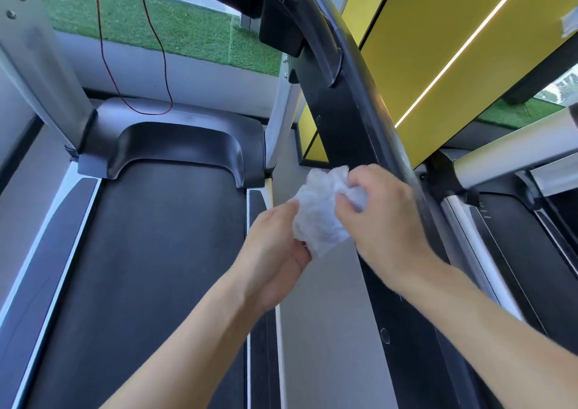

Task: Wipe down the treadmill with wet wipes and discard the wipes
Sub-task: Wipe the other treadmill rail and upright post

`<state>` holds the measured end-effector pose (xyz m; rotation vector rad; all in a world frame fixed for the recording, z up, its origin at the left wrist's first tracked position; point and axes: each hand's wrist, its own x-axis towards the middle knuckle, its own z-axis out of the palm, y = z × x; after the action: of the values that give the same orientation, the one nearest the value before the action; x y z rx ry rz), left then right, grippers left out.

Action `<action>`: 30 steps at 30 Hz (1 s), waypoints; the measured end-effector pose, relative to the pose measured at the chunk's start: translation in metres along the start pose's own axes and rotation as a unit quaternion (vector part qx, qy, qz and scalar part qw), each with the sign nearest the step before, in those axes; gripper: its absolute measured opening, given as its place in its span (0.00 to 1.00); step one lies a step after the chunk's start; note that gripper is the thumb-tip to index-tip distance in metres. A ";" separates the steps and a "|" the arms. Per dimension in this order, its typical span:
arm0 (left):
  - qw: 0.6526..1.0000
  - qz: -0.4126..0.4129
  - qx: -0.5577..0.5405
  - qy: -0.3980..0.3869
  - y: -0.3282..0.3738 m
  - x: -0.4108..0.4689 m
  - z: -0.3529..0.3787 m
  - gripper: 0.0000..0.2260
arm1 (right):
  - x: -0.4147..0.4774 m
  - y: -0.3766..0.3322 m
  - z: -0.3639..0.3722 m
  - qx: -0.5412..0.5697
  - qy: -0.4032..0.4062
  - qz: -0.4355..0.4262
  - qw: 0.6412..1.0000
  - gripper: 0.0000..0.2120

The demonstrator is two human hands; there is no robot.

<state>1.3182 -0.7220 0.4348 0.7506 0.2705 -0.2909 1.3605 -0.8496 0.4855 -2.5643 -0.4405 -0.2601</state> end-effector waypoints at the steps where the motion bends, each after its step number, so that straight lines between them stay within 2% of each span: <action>1: 1.000 -0.010 -0.017 0.008 0.000 0.001 0.003 0.18 | -0.005 0.001 0.004 -0.018 -0.015 -0.031 0.999 0.08; 3: 0.997 -0.031 -0.075 0.020 -0.001 0.005 0.008 0.19 | -0.018 0.002 0.009 -0.012 -0.103 -0.067 0.992 0.04; 5: 0.994 -0.031 -0.098 0.028 -0.005 0.009 0.009 0.19 | -0.027 0.002 0.006 0.036 -0.211 -0.044 0.976 0.11; 6: 0.996 -0.012 -0.079 0.041 -0.010 0.011 0.009 0.15 | -0.030 0.003 0.002 0.063 -0.226 -0.023 0.972 0.12; 7: 0.997 0.011 -0.047 0.067 -0.016 0.015 0.006 0.13 | -0.033 0.007 -0.004 0.084 -0.201 -0.009 0.976 0.14; 8: 0.995 0.031 -0.003 0.099 -0.022 0.018 0.004 0.14 | -0.035 0.013 -0.012 0.087 -0.143 0.001 0.986 0.17; 10: 0.976 0.077 0.122 0.161 -0.037 0.027 0.002 0.15 | -0.038 0.033 -0.027 0.032 -0.039 0.013 0.999 0.22; 11: 0.963 0.105 0.180 0.174 -0.043 0.032 0.004 0.13 | -0.041 0.043 -0.033 -0.008 -0.028 0.023 0.999 0.23; 12: 0.949 0.124 0.222 0.187 -0.049 0.037 0.007 0.13 | -0.044 0.052 -0.037 -0.037 -0.048 0.037 0.997 0.24; 15: 0.935 0.159 0.243 0.203 -0.060 0.059 0.029 0.17 | -0.052 0.070 -0.039 -0.070 -0.127 0.044 0.989 0.27; 17: 0.927 0.162 0.273 0.200 -0.071 0.082 0.046 0.17 | -0.052 0.074 -0.036 -0.079 -0.121 0.032 0.989 0.29; 19: 0.941 0.147 0.239 0.192 -0.086 0.100 0.060 0.16 | -0.052 0.074 -0.034 -0.090 -0.114 0.029 0.989 0.30; 21: 0.948 0.148 0.242 0.147 -0.109 0.096 0.064 0.19 | -0.052 0.076 -0.033 -0.093 -0.109 0.027 0.989 0.29; 25: 0.934 0.182 0.304 0.043 -0.143 0.056 0.058 0.21 | -0.052 0.077 -0.033 -0.092 -0.104 0.023 0.990 0.29; 27: 0.958 0.133 0.253 0.029 -0.140 0.072 0.057 0.25 | -0.051 0.077 -0.034 -0.089 -0.105 0.024 0.990 0.28; 30: 0.976 0.051 0.199 0.073 -0.114 0.115 0.053 0.38 | -0.051 0.078 -0.033 -0.091 -0.111 0.018 0.990 0.28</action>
<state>1.3915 -0.8570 0.3613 1.1808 0.3151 -0.1934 1.3376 -0.9431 0.4636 -2.7897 -0.4705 -0.0013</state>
